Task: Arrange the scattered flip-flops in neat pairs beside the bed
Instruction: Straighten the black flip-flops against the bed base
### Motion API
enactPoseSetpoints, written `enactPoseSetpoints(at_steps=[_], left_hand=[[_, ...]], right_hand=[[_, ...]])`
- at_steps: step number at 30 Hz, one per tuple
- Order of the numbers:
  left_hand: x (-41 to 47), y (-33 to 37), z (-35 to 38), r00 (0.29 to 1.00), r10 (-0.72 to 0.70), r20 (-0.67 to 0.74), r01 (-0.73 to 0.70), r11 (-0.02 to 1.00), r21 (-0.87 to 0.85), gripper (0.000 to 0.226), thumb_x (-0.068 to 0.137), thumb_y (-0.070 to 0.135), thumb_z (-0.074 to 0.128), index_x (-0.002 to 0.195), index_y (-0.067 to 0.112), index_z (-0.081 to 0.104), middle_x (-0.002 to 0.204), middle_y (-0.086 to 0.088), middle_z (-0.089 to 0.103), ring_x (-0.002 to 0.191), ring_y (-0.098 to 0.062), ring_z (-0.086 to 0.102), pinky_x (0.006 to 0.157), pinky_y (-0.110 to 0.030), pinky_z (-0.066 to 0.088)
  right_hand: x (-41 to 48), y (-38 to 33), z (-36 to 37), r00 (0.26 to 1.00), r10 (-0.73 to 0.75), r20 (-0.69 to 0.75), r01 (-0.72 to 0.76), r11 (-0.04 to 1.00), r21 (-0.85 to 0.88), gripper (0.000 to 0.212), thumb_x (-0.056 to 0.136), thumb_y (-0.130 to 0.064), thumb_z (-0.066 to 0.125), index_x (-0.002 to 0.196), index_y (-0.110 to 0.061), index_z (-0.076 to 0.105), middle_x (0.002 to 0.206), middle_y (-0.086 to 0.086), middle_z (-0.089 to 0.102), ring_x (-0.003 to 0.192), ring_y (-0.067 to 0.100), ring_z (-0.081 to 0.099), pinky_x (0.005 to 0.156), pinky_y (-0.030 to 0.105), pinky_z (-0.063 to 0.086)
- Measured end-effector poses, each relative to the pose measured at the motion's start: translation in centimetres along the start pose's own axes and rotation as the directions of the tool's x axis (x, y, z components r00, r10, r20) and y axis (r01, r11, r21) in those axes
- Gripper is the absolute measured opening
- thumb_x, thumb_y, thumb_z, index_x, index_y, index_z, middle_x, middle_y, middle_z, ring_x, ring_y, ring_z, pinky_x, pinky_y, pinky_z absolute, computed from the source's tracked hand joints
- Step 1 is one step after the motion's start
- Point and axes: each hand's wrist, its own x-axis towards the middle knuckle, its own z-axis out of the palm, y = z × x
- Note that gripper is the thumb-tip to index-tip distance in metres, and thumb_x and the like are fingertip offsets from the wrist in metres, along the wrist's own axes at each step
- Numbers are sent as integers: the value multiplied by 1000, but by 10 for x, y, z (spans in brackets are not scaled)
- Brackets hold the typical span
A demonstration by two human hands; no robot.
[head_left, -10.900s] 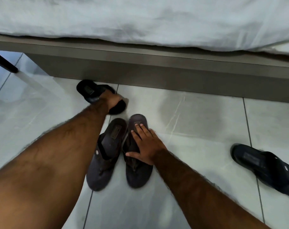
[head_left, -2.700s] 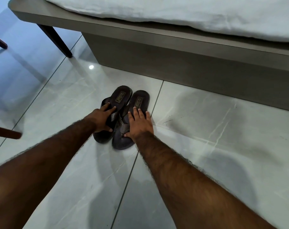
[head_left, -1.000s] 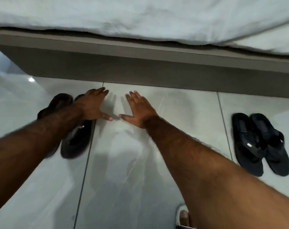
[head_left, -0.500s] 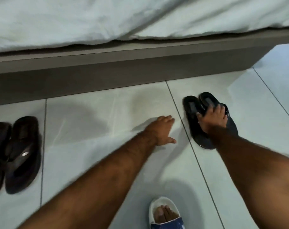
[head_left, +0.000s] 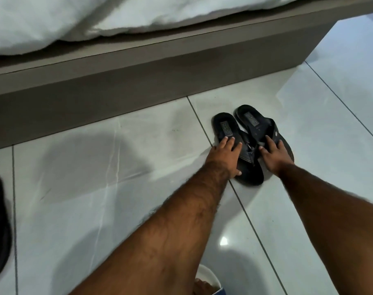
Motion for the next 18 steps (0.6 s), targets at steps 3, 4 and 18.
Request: enactPoseSetpoints(at_steps=[3, 4, 18], left_hand=[[6, -3, 6, 1000, -27, -12, 28, 999, 40, 96, 85, 49, 68, 158, 27, 10, 168, -2, 0, 154, -24, -4, 123, -49, 15], [8, -3, 7, 999, -38, -16, 39, 998, 54, 95, 85, 49, 67, 158, 29, 10, 168, -2, -1, 154, -24, -4, 123, -49, 15], [26, -16, -2, 982, -183, -50, 187, 976, 110, 102, 78, 60, 70, 157, 33, 11, 167, -2, -3, 153, -29, -1, 121, -55, 15]], right_hand=[[1, -5, 4, 1000, 9, -6, -9, 1000, 21, 61, 104, -51, 38, 161, -36, 24, 170, 16, 11, 158, 30, 10, 127, 46, 12], [2, -8, 5, 1000, 7, -8, -7, 1000, 15, 61, 104, -54, 36, 161, -37, 23, 170, 15, 11, 158, 29, 9, 127, 47, 12], [11, -41, 8, 1000, -6, 8, 6, 998, -57, 76, 92, -76, 34, 158, -40, 27, 169, 16, 14, 156, 36, 14, 126, 51, 16]])
